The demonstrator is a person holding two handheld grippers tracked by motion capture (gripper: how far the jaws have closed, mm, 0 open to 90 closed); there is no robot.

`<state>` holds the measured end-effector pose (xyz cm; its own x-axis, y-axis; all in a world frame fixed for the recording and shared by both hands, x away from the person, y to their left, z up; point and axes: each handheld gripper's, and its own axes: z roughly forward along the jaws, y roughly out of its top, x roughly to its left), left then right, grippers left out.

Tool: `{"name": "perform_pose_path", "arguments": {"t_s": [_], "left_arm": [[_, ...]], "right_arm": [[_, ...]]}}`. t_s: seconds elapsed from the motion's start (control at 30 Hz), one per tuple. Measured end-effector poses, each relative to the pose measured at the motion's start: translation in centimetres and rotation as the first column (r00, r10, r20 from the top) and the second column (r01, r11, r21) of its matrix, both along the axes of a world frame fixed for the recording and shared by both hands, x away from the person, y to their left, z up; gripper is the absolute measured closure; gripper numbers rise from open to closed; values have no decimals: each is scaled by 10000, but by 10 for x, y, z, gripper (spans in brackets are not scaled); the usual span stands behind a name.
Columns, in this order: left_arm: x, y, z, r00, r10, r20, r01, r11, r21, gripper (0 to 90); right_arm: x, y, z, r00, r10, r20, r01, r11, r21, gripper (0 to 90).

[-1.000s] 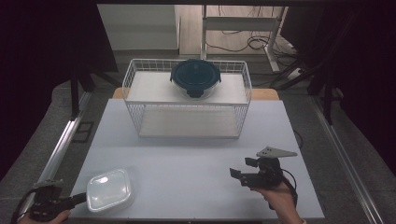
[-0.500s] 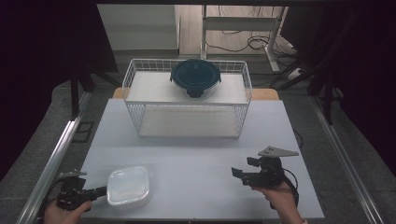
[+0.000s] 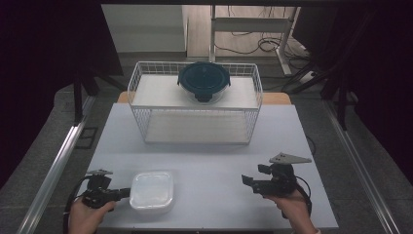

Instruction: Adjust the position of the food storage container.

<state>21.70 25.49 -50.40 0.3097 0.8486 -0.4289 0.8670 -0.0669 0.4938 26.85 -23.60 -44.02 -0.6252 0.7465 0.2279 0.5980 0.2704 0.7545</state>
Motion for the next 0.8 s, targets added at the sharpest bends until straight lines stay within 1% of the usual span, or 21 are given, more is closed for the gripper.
{"name": "perform_pose_path", "arguments": {"t_s": [0.03,0.07,0.1,0.17,0.3,0.33,0.37,0.5,0.53,0.57,0.6,0.63,0.67,0.7,0.73,0.77,0.8], "left_arm": [[4,-6,1,9999,-114,23,114,9999,-28,898],[4,-6,1,9999,-114,23,114,9999,-28,897],[7,-12,1,9997,-223,44,223,9997,-57,898],[15,-27,4,9984,-560,69,560,9984,-21,898],[26,-53,8,9942,-1067,145,1067,9943,39,897],[33,-64,8,9915,-1294,116,1293,9916,52,897],[33,-64,8,9915,-1294,116,1293,9916,52,897],[43,-84,5,9851,-1719,25,1719,9851,47,897],[45,-88,5,9853,-1709,70,1710,9853,-16,897],[48,-90,5,9826,-1855,66,1855,9826,-16,898],[48,-90,5,9826,-1855,66,1855,9826,-16,897],[48,-91,5,9846,-1745,100,1746,9846,-90,897],[48,-89,5,9825,-1861,108,1862,9825,-61,897],[47,-86,6,9833,-1817,84,1817,9833,-44,898],[41,-79,7,9841,-1774,125,1774,9841,-22,898],[41,-79,7,9841,-1774,125,1774,9841,-22,898],[37,-75,8,9850,-1721,142,1722,9850,-113,898]], "right_arm": [[0,0,0,10000,4,-3,-4,10000,-4,209],[0,0,0,10000,4,-3,-4,10000,-4,209],[0,1,0,10000,15,-20,-15,10000,-17,209],[0,1,0,10000,24,-36,-24,10000,-45,209],[0,0,0,10000,16,-12,-16,10000,-49,209],[0,-1,0,10000,0,-16,0,10000,-46,209],[0,-1,0,10000,0,-16,0,10000,-46,209],[0,-1,0,10000,13,-12,-13,10000,-45,209],[0,-1,0,10000,13,-12,-13,10000,-45,209],[0,-1,0,10000,27,-20,-27,10000,-39,209],[0,-1,0,10000,27,-20,-27,10000,-39,209],[0,-1,0,10000,29,-24,-29,10000,-39,209],[-1,-1,0,10000,16,-28,-16,10000,-37,209],[-1,-2,1,10000,10,-20,-10,10000,-31,209],[-1,-2,1,10000,7,13,-7,10000,-35,210],[-1,-2,1,10000,7,13,-7,10000,-35,210],[-1,-3,1,10000,6,6,-6,10000,-24,210]]}}
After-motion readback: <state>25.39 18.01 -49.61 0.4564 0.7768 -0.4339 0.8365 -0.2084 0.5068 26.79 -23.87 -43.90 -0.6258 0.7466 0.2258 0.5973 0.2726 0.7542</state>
